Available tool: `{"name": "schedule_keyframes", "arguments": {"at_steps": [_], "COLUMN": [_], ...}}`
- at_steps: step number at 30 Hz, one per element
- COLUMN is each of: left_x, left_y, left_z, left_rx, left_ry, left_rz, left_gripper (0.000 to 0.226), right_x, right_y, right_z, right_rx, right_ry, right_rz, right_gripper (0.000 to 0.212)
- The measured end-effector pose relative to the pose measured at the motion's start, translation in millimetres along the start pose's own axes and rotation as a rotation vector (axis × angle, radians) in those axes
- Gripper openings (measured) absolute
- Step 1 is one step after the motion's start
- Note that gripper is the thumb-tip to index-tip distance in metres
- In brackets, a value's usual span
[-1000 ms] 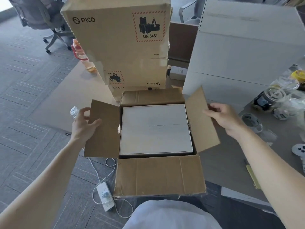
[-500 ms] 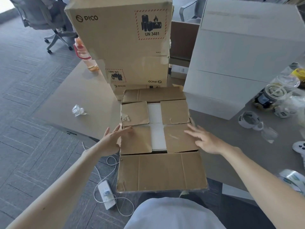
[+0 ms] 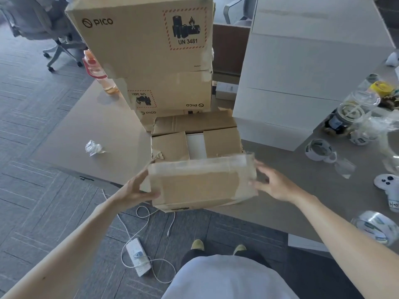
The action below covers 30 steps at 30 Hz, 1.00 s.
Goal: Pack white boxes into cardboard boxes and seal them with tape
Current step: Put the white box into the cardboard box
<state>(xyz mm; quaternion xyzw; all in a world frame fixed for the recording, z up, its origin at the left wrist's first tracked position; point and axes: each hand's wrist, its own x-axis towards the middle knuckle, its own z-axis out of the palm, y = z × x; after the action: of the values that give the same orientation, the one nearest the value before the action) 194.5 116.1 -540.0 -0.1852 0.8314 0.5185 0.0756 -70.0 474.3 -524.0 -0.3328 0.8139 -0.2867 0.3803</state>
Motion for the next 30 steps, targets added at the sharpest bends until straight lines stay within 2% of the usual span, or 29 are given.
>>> {"name": "schedule_keyframes", "arguments": {"at_steps": [2,4,6,8,10,12,14,16,19,21,25,30], "left_x": [9.0,22.8,40.5,60.0,80.7,104.8,127.5,142.4,140.3,130.8,105.9,87.2], "left_y": [-3.8,-6.1,-2.9,5.7,17.0,24.8,28.0,27.0,30.7,28.7,21.5,8.4], "left_z": [-1.1,-5.6,-11.4,-18.0,-23.7,-30.1,-36.8,-40.0,-35.4,-34.1,-33.3,-26.7], "left_rx": [0.062,0.039,-0.046,-0.164,-0.368,-0.522,-0.584,-0.609,-0.623,-0.670,-0.756,-0.910], "left_ry": [0.179,0.273,0.264,0.185,0.155,0.256,0.339,0.363,0.398,0.392,0.381,0.361], "left_rz": [0.004,-0.069,-0.182,-0.208,-0.207,-0.237,-0.286,-0.330,-0.359,-0.366,-0.410,-0.339], "left_gripper": [0.098,0.103,0.116,0.126,0.119,0.102,0.088,0.083,0.061,0.063,0.049,0.066], "right_x": [12.0,25.8,39.2,48.5,51.0,49.4,46.9,44.5,42.5,39.5,32.9,28.8], "right_y": [-6.4,-16.0,-24.1,-31.1,-34.4,-35.6,-36.5,-38.2,-34.9,-31.9,-25.7,-25.6], "right_z": [6.8,14.8,23.8,33.0,41.5,45.0,45.6,46.3,50.9,54.0,62.0,68.0], "right_rx": [0.066,0.157,0.227,0.264,0.299,0.321,0.324,0.332,0.329,0.316,0.312,0.348], "right_ry": [0.169,0.276,0.309,0.296,0.298,0.334,0.365,0.380,0.386,0.385,0.372,0.395], "right_rz": [0.100,0.199,0.272,0.328,0.364,0.373,0.374,0.384,0.415,0.422,0.425,0.420], "right_gripper": [0.081,0.086,0.092,0.095,0.095,0.094,0.095,0.096,0.095,0.096,0.092,0.093]}}
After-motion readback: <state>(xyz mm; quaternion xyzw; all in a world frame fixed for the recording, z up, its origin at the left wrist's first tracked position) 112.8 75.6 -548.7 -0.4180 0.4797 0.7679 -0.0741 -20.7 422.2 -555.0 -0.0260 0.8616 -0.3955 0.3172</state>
